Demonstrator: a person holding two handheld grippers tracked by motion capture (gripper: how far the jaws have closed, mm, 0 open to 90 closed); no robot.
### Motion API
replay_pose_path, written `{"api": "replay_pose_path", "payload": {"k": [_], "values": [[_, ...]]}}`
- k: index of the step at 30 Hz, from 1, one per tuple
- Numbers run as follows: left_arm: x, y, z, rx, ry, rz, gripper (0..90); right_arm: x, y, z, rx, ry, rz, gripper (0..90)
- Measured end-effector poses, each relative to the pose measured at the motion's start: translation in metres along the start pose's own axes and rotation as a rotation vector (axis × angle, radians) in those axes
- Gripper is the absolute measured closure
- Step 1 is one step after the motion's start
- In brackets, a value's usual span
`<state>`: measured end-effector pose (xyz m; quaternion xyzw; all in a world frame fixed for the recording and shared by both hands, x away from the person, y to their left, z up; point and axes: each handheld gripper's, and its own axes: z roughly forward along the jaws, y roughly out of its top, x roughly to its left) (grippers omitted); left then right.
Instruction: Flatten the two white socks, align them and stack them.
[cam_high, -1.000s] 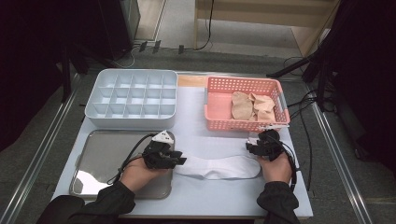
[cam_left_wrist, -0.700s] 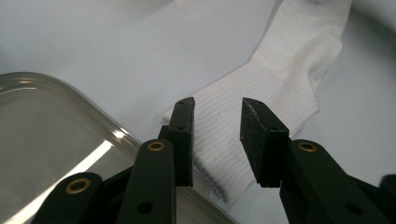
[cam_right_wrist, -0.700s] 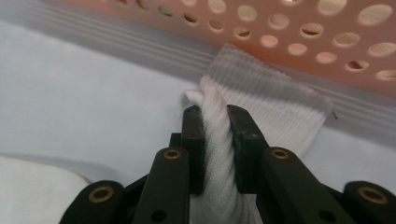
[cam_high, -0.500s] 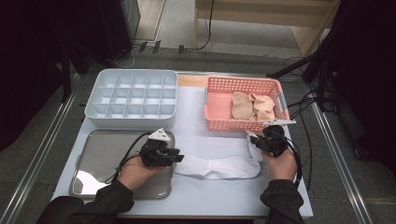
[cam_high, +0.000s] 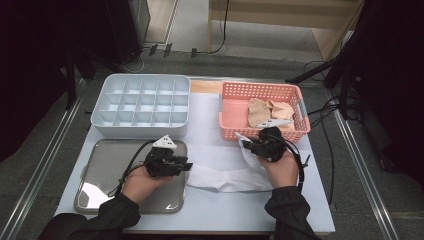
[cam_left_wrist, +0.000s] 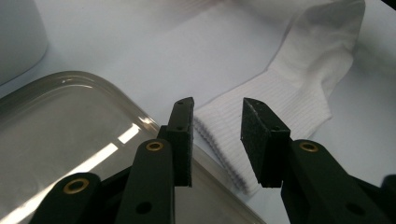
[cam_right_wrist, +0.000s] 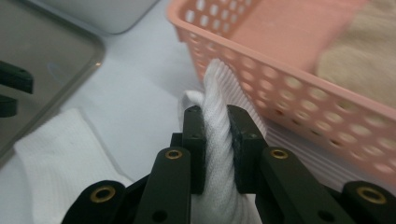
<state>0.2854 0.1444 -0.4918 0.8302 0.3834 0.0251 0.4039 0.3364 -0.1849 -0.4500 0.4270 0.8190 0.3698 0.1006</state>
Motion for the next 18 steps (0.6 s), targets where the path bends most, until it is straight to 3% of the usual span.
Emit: {"api": "replay_pose_path", "payload": {"k": [11,18], "values": [[0.003,-0.007,-0.007,0.001,0.036,-0.016,64.6,0.032,0.02,0.035,0.037,0.12,-0.079,79.9],[0.005,-0.012,-0.011,-0.002,0.05,-0.034,64.3,0.044,0.027,0.059,0.069,0.198,-0.108,79.9]]}}
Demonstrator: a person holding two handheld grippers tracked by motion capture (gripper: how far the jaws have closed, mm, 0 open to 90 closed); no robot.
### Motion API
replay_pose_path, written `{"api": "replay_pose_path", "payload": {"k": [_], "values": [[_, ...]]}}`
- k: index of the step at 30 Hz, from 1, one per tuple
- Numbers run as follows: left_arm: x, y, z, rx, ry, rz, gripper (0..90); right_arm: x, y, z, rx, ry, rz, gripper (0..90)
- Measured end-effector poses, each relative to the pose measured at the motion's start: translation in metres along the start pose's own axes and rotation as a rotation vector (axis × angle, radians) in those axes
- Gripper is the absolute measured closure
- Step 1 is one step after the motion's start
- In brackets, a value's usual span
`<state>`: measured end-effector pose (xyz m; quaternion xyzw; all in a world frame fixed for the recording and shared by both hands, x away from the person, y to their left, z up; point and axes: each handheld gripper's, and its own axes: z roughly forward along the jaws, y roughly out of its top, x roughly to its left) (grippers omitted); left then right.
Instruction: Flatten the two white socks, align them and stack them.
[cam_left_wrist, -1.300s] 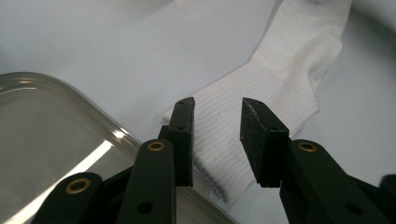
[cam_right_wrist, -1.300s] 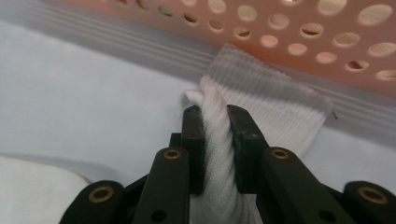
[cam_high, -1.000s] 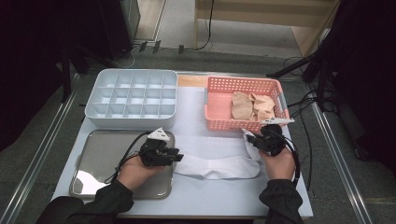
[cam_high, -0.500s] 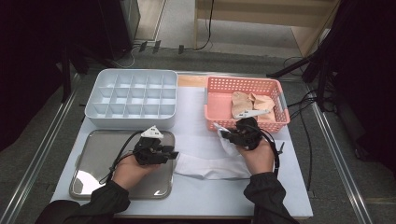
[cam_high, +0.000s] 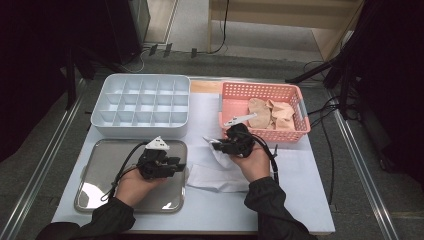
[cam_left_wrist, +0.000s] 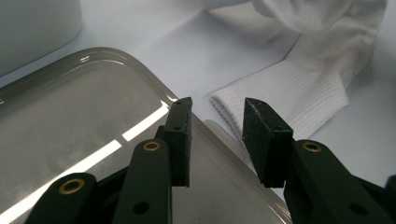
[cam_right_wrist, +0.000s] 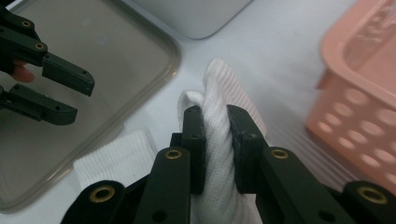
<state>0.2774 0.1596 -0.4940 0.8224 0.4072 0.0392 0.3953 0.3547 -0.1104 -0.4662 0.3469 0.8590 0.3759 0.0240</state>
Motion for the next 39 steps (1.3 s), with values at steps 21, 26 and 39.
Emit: {"api": "replay_pose_path", "payload": {"k": [21,26,39], "values": [[0.003,-0.003,-0.001,0.013,0.024,-0.003,56.0,0.004,-0.001,0.008,0.018,0.027,-0.01,58.1],[0.004,0.0,-0.001,0.005,0.022,-0.002,55.1,0.005,-0.008,-0.011,-0.014,0.016,0.006,60.9],[0.005,0.007,-0.002,-0.004,0.018,0.017,55.0,0.019,-0.046,-0.032,0.001,-0.039,0.045,64.4]]}}
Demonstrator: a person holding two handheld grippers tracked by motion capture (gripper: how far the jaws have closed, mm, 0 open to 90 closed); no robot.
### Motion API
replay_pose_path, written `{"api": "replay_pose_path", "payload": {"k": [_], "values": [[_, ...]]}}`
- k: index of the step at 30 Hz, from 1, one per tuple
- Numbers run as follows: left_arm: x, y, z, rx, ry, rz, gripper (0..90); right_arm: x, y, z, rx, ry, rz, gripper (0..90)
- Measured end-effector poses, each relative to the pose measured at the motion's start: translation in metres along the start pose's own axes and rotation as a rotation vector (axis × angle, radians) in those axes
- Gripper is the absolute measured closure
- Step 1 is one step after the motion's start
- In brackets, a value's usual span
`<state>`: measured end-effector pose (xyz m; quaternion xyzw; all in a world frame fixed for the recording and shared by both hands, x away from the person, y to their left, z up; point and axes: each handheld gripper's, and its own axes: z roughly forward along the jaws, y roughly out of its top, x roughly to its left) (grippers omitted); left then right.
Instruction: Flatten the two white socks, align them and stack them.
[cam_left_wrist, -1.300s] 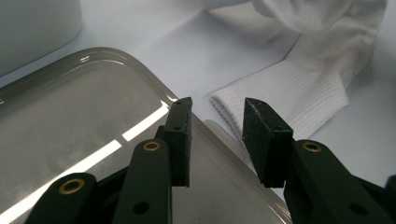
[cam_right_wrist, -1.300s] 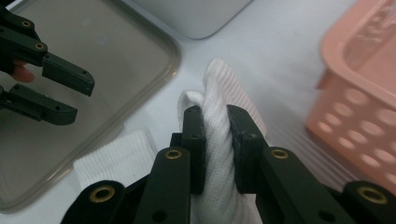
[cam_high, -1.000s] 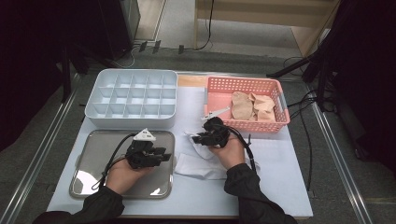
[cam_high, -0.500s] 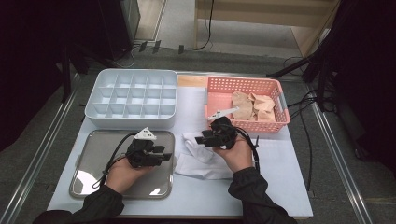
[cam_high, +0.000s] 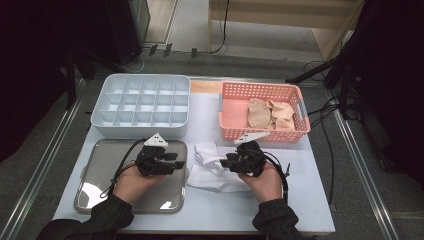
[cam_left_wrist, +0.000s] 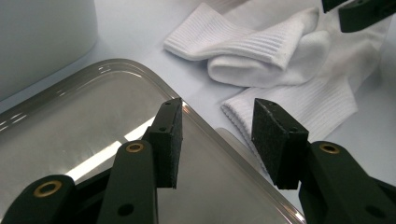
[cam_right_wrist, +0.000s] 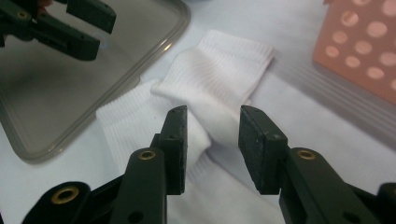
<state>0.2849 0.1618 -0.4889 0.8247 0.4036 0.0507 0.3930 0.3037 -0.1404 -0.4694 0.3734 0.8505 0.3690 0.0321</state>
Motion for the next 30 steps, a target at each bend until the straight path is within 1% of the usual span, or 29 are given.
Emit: {"api": "replay_pose_path", "payload": {"k": [4,5,8,12,15,16,18,22,26,29,30], "values": [[0.0,0.002,0.001,0.0,0.001,0.007,55.0,0.004,-0.012,-0.004,0.003,-0.021,0.017,64.4],[0.0,0.003,0.001,0.002,0.001,0.012,54.9,0.005,-0.014,-0.004,0.006,-0.02,0.022,64.4],[0.001,0.004,0.002,-0.005,-0.001,0.008,54.9,0.005,-0.02,0.0,0.021,-0.012,0.046,64.2],[0.001,0.004,0.004,0.001,-0.004,0.011,55.0,0.006,-0.021,0.008,0.025,0.002,0.072,61.5],[0.001,0.004,0.004,0.002,-0.002,0.013,55.0,0.008,-0.02,0.015,0.039,-0.003,0.075,61.7],[0.001,0.004,0.004,0.002,-0.002,0.014,54.9,0.008,-0.019,0.018,0.045,0.003,0.074,61.9],[0.001,0.004,0.004,0.003,0.002,0.016,54.9,0.008,-0.018,0.022,0.046,-0.002,0.074,65.6],[0.0,0.003,0.004,0.004,0.007,0.016,55.0,0.004,-0.013,0.024,0.041,-0.016,0.07,80.5],[0.001,0.003,0.004,0.008,0.011,0.015,55.0,-0.005,-0.011,0.019,0.032,-0.02,0.091,83.7],[0.0,0.002,0.004,0.013,0.014,0.017,54.9,-0.014,-0.011,0.013,0.024,-0.039,0.103,84.4],[0.0,0.002,0.004,0.015,0.013,0.02,54.9,-0.019,-0.011,0.01,0.021,-0.046,0.115,84.6]]}}
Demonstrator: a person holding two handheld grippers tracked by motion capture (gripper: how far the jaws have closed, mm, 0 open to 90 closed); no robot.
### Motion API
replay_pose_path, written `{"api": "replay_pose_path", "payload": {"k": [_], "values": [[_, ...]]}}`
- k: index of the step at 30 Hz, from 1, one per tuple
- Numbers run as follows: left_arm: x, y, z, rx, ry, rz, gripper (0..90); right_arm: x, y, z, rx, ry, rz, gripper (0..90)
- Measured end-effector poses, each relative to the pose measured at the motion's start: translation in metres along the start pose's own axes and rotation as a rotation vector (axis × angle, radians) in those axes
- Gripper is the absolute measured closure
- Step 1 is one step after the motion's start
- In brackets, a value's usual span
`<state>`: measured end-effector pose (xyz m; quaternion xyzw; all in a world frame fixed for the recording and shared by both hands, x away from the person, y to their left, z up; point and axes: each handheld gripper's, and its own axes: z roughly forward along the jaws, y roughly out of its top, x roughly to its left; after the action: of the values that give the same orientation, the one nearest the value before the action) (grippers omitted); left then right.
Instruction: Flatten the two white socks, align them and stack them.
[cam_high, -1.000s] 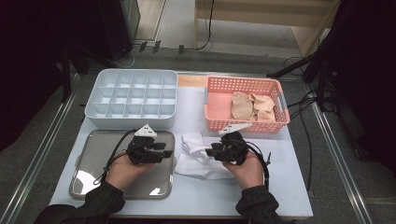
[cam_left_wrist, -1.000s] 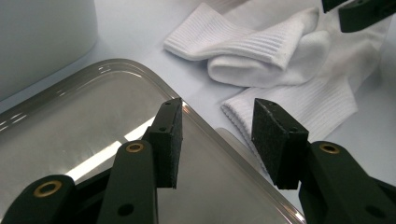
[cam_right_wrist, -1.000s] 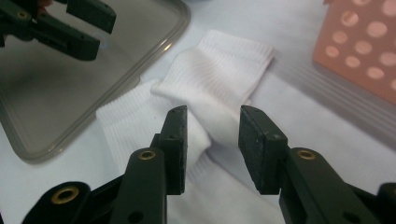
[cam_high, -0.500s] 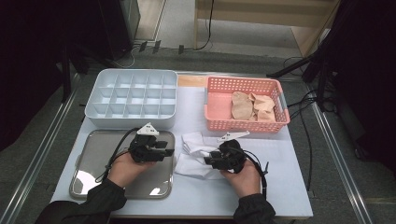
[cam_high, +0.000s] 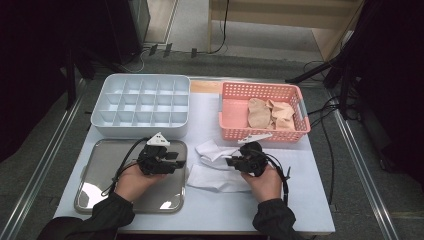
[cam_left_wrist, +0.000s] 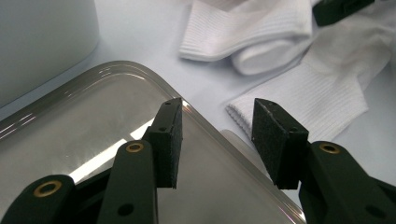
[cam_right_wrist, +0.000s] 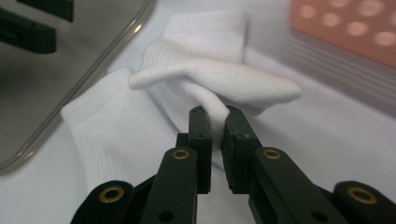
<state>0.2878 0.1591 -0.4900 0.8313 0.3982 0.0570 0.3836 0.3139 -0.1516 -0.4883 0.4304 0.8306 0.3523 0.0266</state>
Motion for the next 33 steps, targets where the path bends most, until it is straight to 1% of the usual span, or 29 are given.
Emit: {"api": "replay_pose_path", "payload": {"k": [2,6,8,10,12,19,23,24,25,26,28,29,32,33], "values": [[0.0,0.0,0.0,0.001,0.001,0.001,54.9,-0.007,0.0,-0.004,-0.011,-0.009,0.012,84.6],[0.0,0.0,0.001,0.001,0.002,-0.002,54.9,-0.023,-0.001,-0.014,-0.027,-0.029,0.055,84.6],[0.0,0.0,0.002,0.003,0.003,-0.002,54.9,-0.03,-0.003,-0.018,-0.025,-0.035,0.07,84.6],[0.0,0.0,0.002,0.005,0.002,-0.003,54.9,-0.035,-0.004,-0.019,-0.018,-0.041,0.068,84.4],[0.0,0.0,0.003,0.005,0.003,-0.002,54.9,-0.039,-0.004,-0.019,-0.007,-0.036,0.07,84.4],[0.001,0.003,0.008,-0.002,-0.008,-0.009,54.9,-0.039,-0.003,-0.018,0.006,-0.032,0.067,84.2],[0.001,0.003,0.012,0.008,-0.007,-0.012,54.9,-0.041,-0.004,-0.02,0.011,-0.024,0.065,83.4],[0.001,0.003,0.012,0.005,-0.009,-0.011,54.9,-0.042,-0.004,-0.021,0.01,-0.029,0.061,83.8],[0.001,0.004,0.013,0.004,-0.01,-0.011,55.3,-0.042,-0.004,-0.022,0.012,-0.027,0.064,84.2],[0.0,0.005,0.014,0.002,-0.016,-0.011,58.1,-0.042,-0.004,-0.023,0.014,-0.027,0.062,85.1],[-0.001,0.008,0.017,0.011,-0.009,0.005,59.7,-0.043,-0.004,-0.024,0.017,-0.028,0.063,86.2],[-0.003,0.01,0.018,0.01,-0.015,0.008,59.9,-0.043,-0.004,-0.025,0.018,-0.029,0.067,86.1],[-0.005,0.012,0.022,0.016,-0.022,0.016,60.9,-0.045,-0.005,-0.03,0.006,-0.023,0.081,85.8],[-0.006,0.013,0.024,0.016,-0.029,0.013,62.5,-0.046,-0.005,-0.032,0.001,-0.023,0.083,85.8]]}}
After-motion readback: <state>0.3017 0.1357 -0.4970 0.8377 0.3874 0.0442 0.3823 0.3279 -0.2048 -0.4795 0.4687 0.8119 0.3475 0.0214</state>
